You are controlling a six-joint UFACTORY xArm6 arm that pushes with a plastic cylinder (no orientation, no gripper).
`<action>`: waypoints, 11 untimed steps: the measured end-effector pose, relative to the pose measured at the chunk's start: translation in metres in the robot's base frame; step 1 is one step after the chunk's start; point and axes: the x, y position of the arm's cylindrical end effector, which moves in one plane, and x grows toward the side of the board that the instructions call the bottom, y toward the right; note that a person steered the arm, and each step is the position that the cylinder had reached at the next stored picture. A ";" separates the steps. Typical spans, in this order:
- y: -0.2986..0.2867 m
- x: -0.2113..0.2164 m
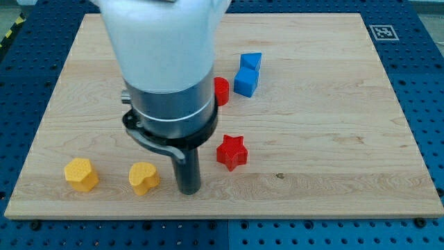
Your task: Slide yellow heart towards yellow hexagon
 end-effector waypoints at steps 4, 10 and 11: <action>-0.051 0.003; -0.052 0.001; -0.034 0.004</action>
